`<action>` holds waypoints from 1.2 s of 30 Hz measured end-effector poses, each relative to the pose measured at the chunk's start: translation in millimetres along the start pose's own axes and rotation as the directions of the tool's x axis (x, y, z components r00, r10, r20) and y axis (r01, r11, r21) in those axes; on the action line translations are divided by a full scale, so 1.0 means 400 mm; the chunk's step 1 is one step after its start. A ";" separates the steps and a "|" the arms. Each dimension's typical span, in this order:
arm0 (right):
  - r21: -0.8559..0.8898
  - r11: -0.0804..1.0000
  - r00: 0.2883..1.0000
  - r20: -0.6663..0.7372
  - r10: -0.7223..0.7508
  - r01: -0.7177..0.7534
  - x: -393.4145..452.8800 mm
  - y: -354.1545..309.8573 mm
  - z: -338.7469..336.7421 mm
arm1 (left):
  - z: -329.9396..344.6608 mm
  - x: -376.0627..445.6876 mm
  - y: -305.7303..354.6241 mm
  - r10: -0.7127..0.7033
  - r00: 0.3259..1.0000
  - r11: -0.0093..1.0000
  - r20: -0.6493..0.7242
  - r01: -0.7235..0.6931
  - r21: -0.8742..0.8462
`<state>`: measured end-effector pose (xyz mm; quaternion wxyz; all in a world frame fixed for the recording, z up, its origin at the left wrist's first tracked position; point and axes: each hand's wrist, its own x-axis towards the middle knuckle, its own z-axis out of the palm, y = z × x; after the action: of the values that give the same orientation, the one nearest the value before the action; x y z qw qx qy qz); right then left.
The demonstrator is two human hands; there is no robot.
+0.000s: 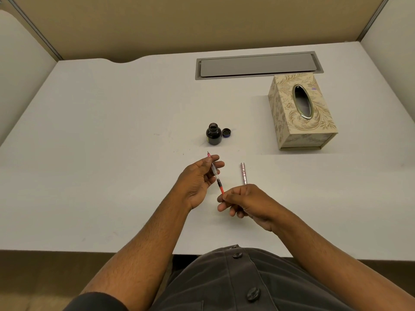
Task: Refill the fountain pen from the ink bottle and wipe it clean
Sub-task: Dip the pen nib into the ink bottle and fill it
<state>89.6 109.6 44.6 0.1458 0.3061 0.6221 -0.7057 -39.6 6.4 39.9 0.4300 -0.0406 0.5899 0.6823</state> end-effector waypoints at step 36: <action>-0.028 0.998 0.998 -0.017 0.054 -0.055 0.003 -0.007 0.009 | 0.009 -0.004 -0.005 -0.027 1.000 1.000 -0.003 0.027 0.005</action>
<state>86.2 106.7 46.4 0.1643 0.3266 0.6249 -0.6898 -35.7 8.4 40.1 0.4383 -0.0486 0.5919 0.6747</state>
